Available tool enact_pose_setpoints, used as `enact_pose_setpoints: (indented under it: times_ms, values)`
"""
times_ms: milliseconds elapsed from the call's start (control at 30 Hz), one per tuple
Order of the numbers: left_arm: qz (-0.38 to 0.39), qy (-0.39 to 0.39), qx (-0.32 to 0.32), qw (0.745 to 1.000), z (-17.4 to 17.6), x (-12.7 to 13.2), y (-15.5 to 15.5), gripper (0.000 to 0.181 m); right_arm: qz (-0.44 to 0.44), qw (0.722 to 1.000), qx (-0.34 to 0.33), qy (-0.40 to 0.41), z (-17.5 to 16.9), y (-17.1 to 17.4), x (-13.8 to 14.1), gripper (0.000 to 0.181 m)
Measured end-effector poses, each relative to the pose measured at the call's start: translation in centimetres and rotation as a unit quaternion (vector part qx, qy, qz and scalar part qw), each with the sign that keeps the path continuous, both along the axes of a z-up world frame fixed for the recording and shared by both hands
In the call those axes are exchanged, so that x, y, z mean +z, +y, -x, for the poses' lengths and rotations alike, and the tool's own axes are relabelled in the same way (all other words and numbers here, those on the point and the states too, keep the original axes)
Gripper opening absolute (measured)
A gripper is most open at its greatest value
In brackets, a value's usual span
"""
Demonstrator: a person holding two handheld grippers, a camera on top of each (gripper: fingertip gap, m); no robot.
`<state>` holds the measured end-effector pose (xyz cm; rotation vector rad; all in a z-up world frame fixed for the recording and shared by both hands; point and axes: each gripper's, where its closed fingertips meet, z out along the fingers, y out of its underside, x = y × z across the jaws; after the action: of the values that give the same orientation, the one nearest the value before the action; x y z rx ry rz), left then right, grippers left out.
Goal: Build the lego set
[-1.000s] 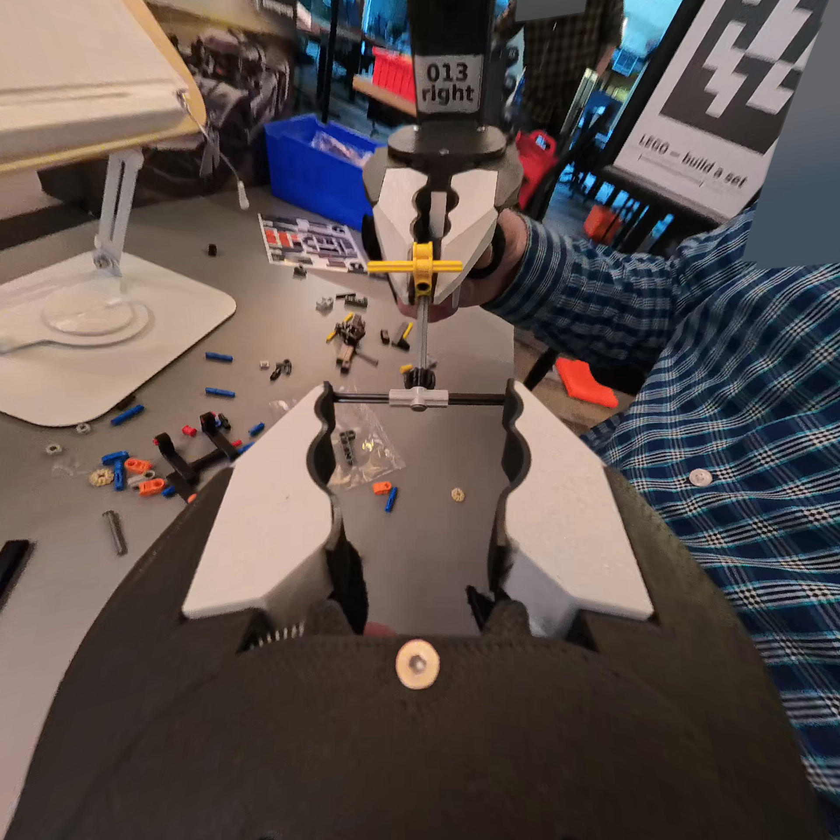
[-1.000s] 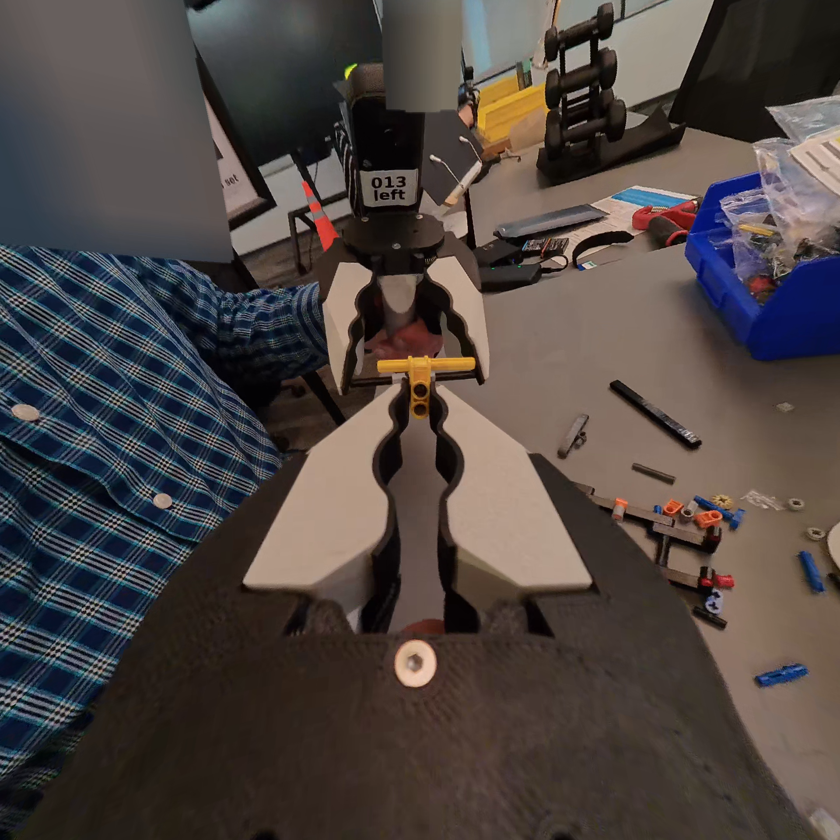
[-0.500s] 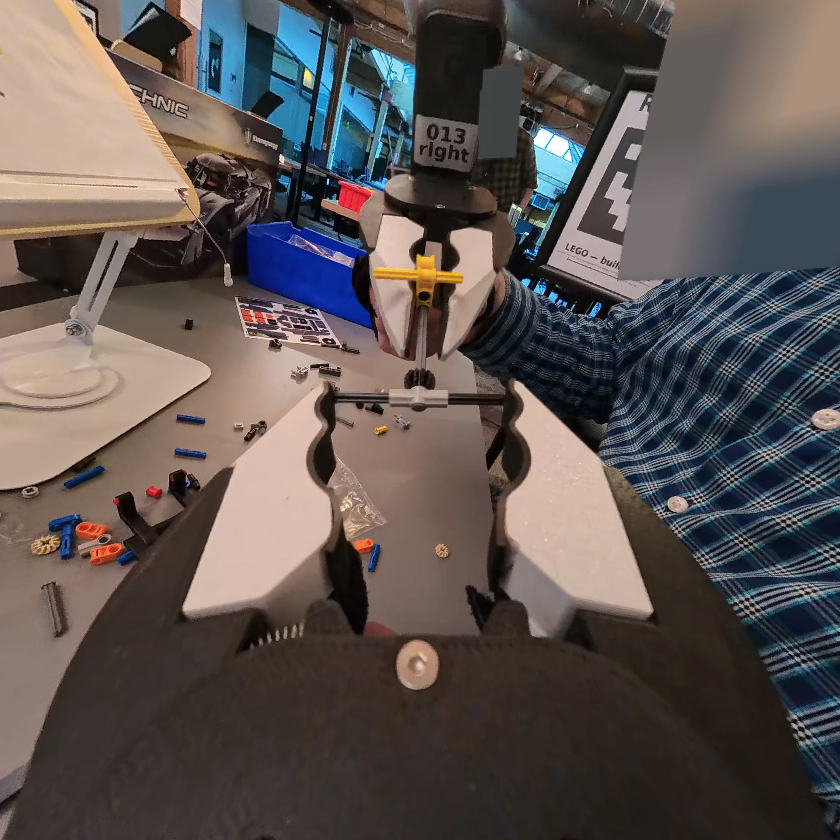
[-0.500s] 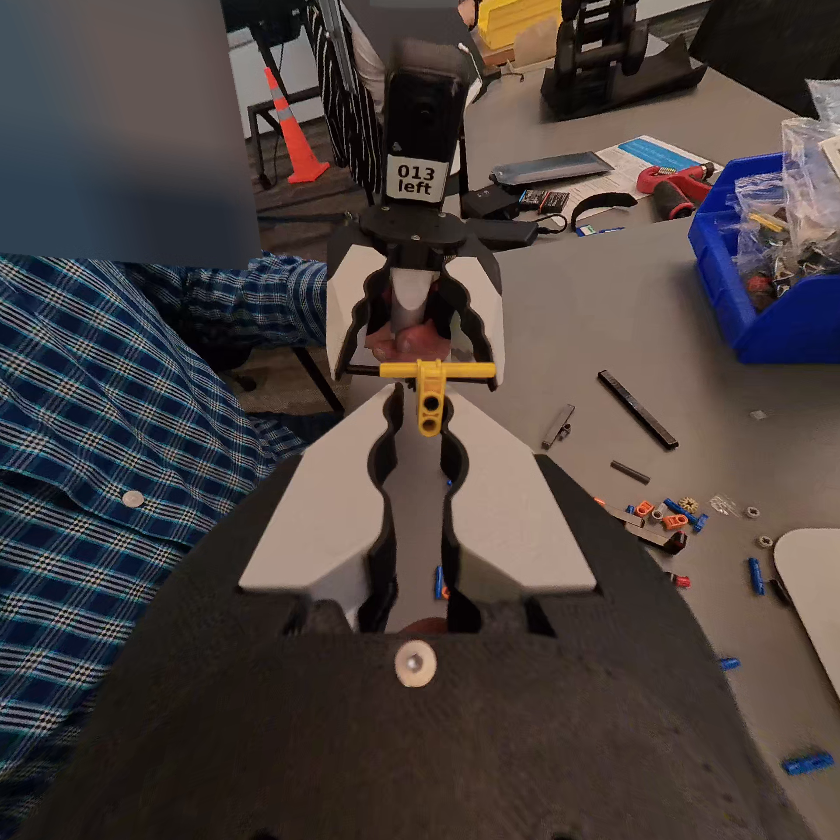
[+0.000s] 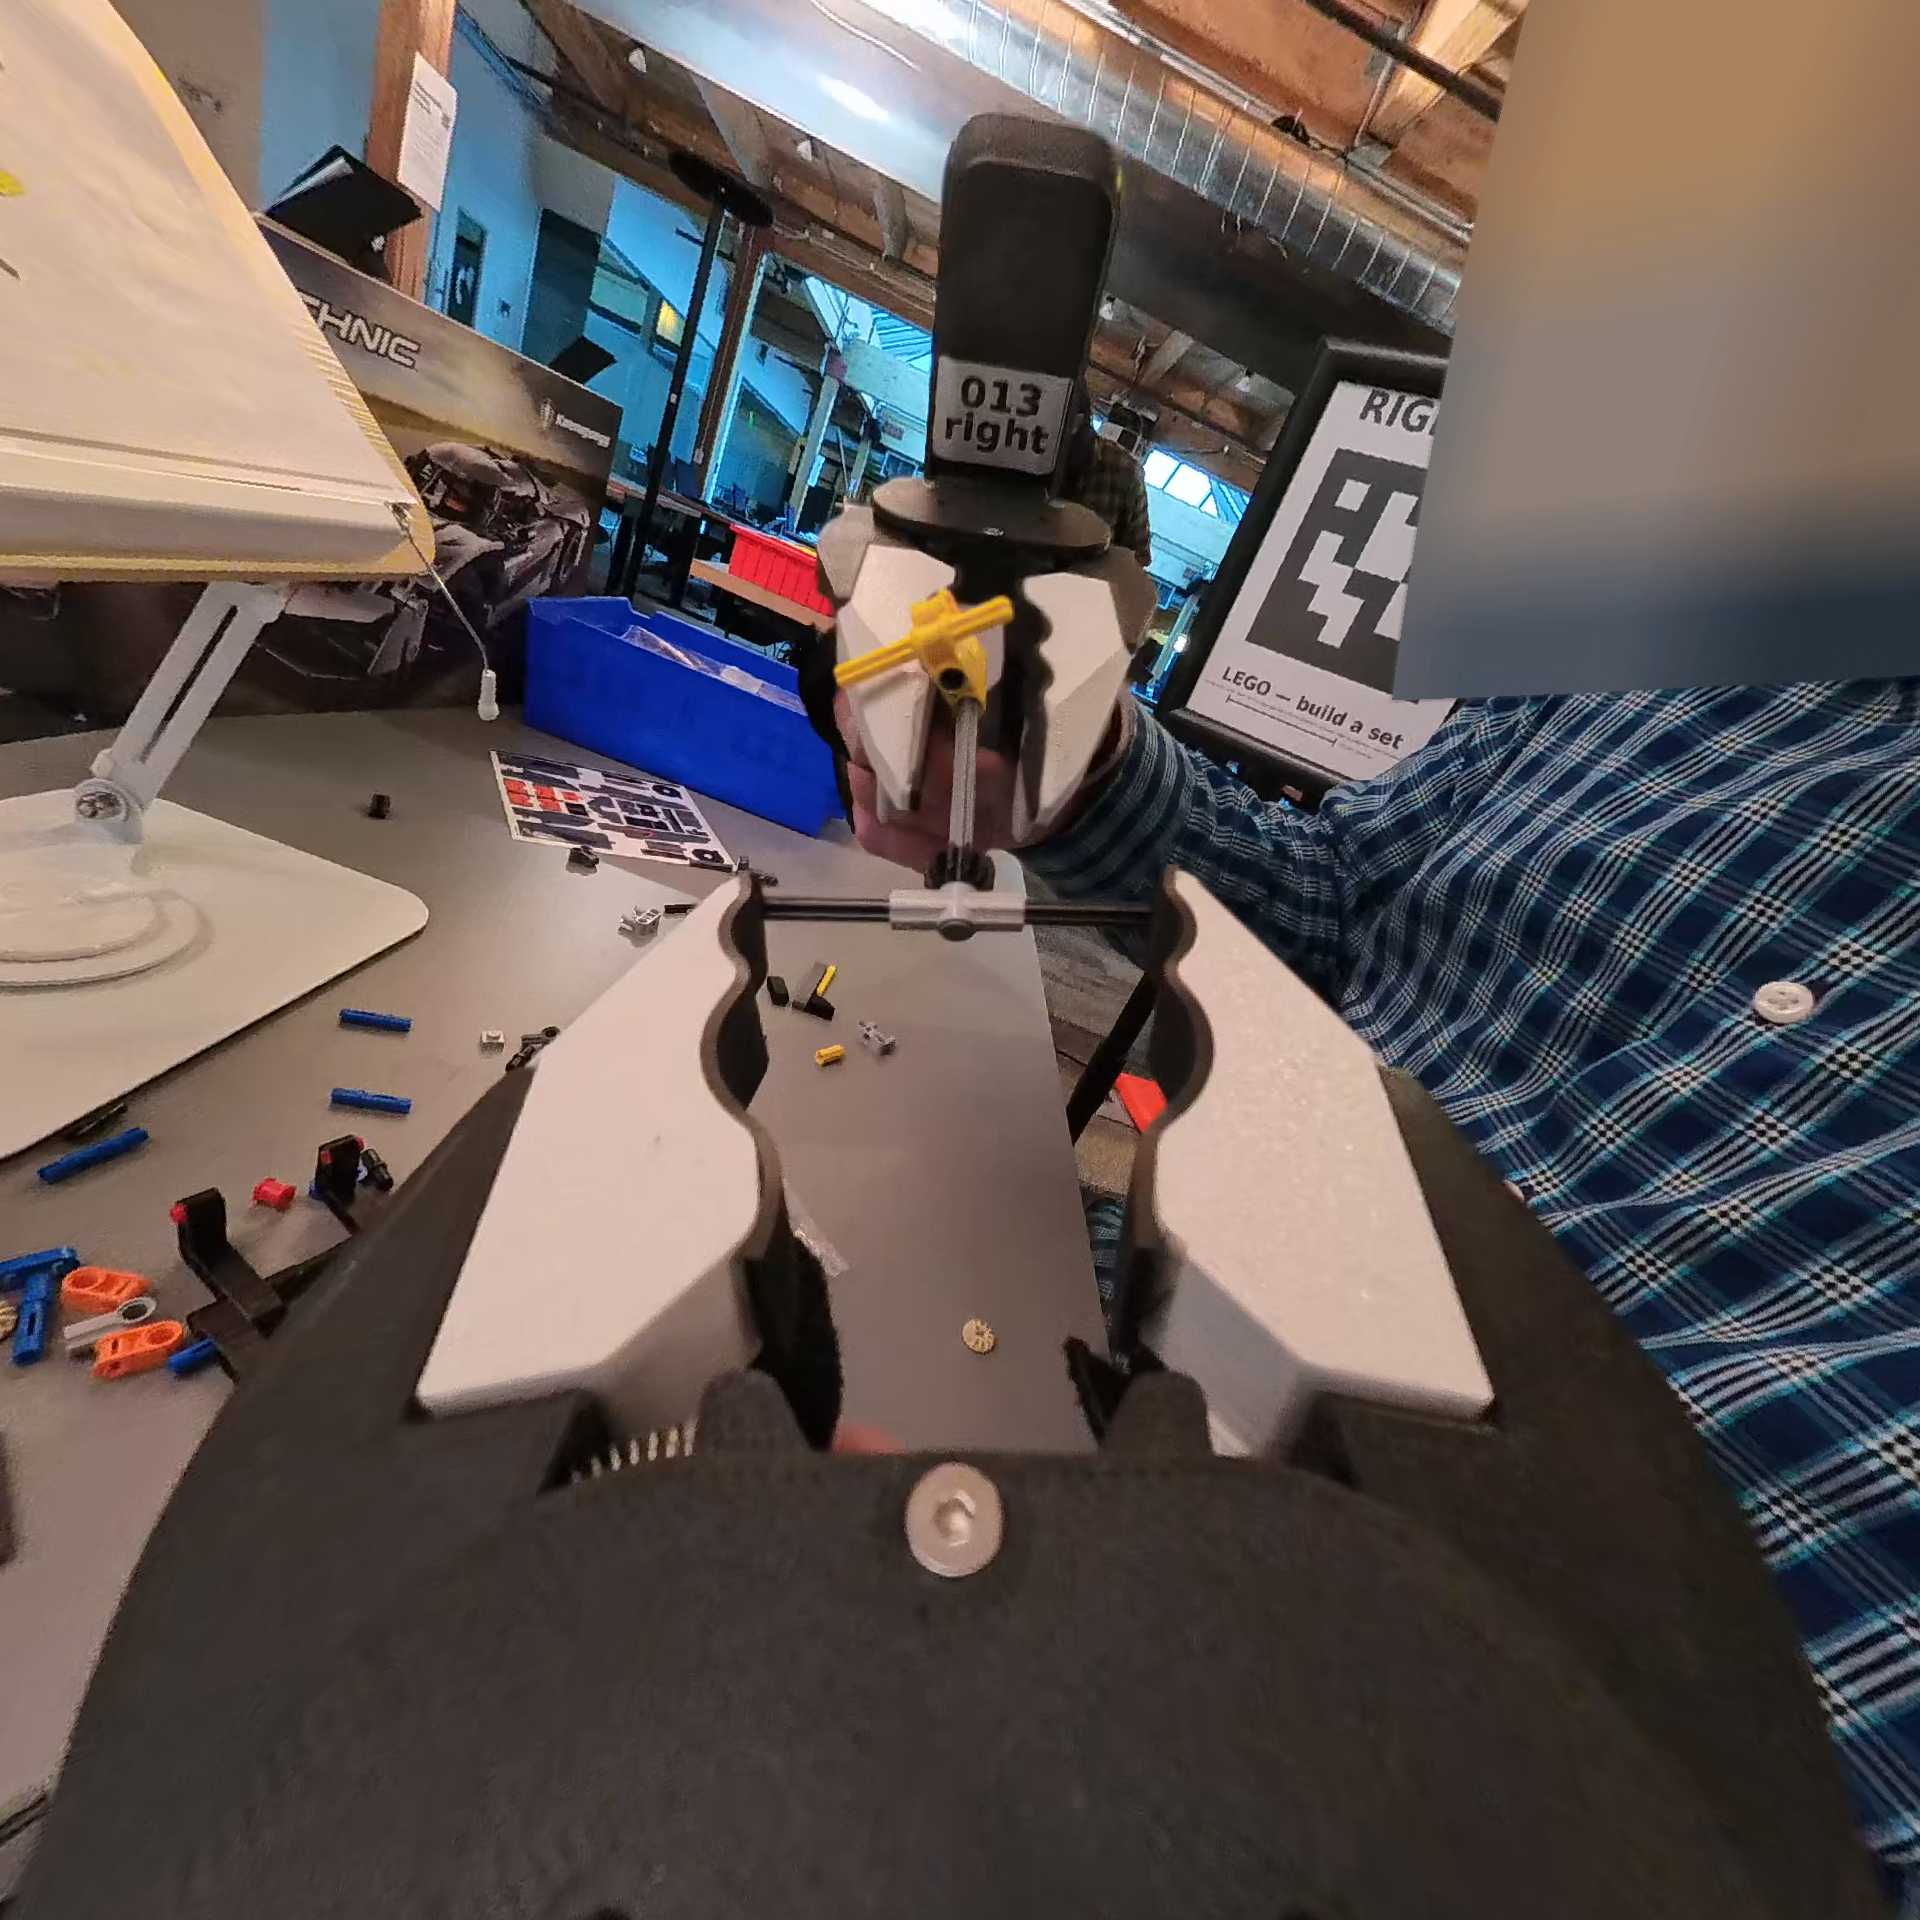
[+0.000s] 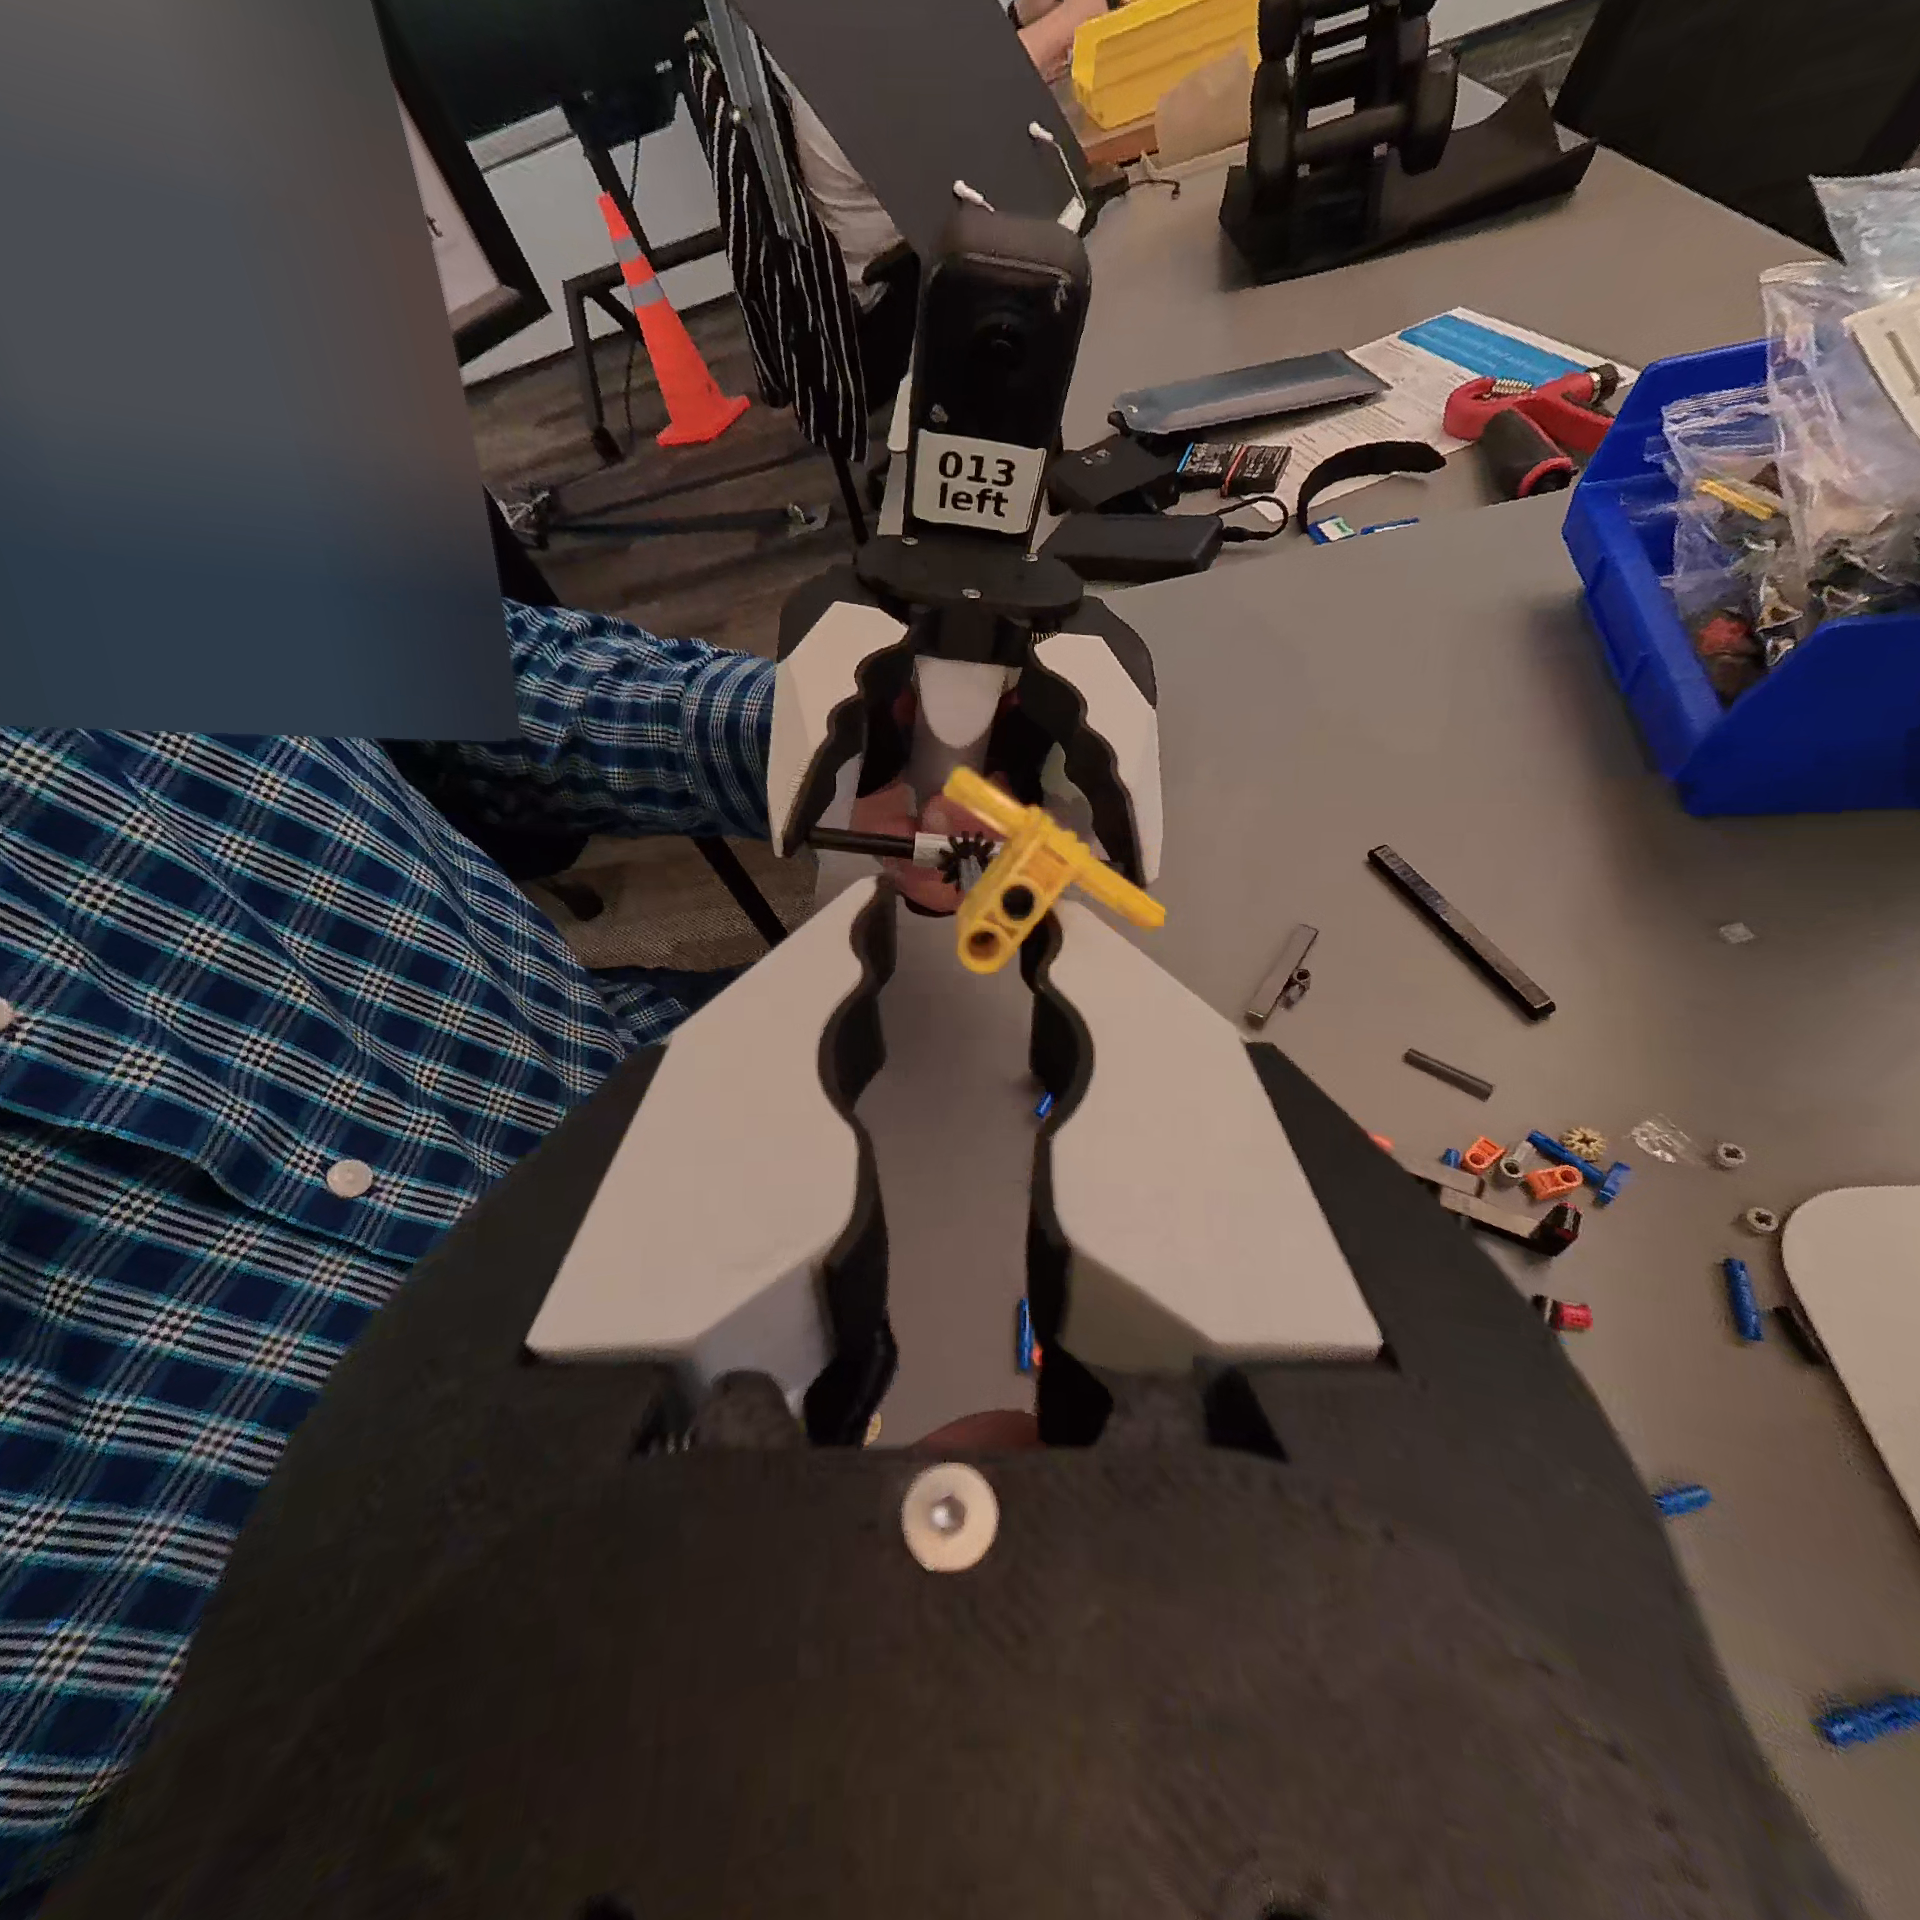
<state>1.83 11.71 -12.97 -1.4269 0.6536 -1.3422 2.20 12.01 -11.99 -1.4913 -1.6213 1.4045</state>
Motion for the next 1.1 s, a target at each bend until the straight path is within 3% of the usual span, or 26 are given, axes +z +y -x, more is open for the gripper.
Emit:
enact_pose_setpoints:
  times_ms: [200,500,700,900,1100]
  values:
    - [0.004,-0.015,-0.007,1.0,-0.2,0.2,0.0,0.072,-0.005,1.0,0.0,-0.003,0.0,-0.2,0.1,0.019]
    - [0.008,-0.077,-0.025,0.997,0.0,1.3,0.0,0.072,-0.043,0.997,0.01,-0.06,0.6,-0.8,-0.7,0.042]
    - [0.005,-0.104,-0.027,0.994,0.6,1.9,0.1,0.071,-0.015,0.999,-0.014,-0.048,0.3,0.0,-0.1,0.047]
    - [-0.009,-0.095,-0.016,0.995,0.9,2.2,0.2,0.071,0.078,0.996,-0.053,0.01,-1.7,1.2,2.7,0.045]
    - [-0.009,-0.085,-0.016,0.996,0.4,2.1,0.2,0.071,0.11,0.992,-0.058,0.02,-1.5,1.0,3.2,0.044]
